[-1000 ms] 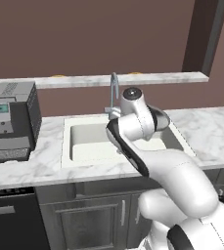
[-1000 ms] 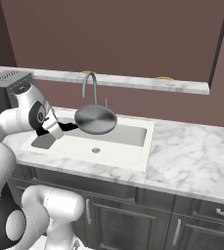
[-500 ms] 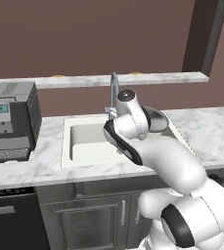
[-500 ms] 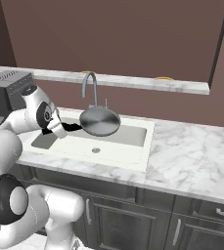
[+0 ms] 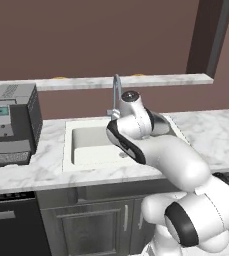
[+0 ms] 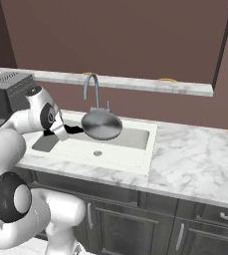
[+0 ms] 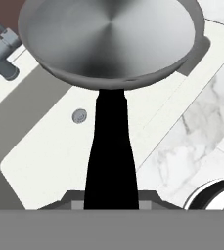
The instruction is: Move the pot and pan from the stove into the sink.
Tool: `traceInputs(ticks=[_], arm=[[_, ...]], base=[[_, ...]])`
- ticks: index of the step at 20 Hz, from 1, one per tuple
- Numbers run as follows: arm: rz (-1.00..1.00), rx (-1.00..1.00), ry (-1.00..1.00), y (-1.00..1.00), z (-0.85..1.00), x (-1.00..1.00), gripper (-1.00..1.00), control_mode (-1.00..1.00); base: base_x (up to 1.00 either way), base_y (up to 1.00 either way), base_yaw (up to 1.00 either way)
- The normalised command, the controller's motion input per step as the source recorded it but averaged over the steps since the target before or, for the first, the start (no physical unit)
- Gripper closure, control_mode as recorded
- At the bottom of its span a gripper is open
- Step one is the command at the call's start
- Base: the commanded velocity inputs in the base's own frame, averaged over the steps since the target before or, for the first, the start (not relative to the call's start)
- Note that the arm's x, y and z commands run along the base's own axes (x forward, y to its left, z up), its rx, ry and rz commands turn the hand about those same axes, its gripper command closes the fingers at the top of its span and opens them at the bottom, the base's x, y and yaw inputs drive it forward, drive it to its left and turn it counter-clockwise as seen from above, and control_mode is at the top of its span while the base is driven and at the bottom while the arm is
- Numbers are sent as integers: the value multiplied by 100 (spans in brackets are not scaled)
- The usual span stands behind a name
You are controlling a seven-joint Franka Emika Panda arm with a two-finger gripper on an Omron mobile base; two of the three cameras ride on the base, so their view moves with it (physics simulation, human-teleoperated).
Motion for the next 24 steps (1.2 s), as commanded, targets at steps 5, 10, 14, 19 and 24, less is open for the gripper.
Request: traceInputs(ticks=[5,10,14,19,24], arm=[[2,11,0,-6,-28,15,100,-100],[0,7,0,0,-31,23,100,-100],[0,3,0,0,-30,36,100,-100],[0,2,0,0,-26,38,100,-100],[-1,1,0,0,-20,37,100,-100]], base=[[0,0,0],[0,0,0],[0,0,0],[0,0,0],[0,0,0]])
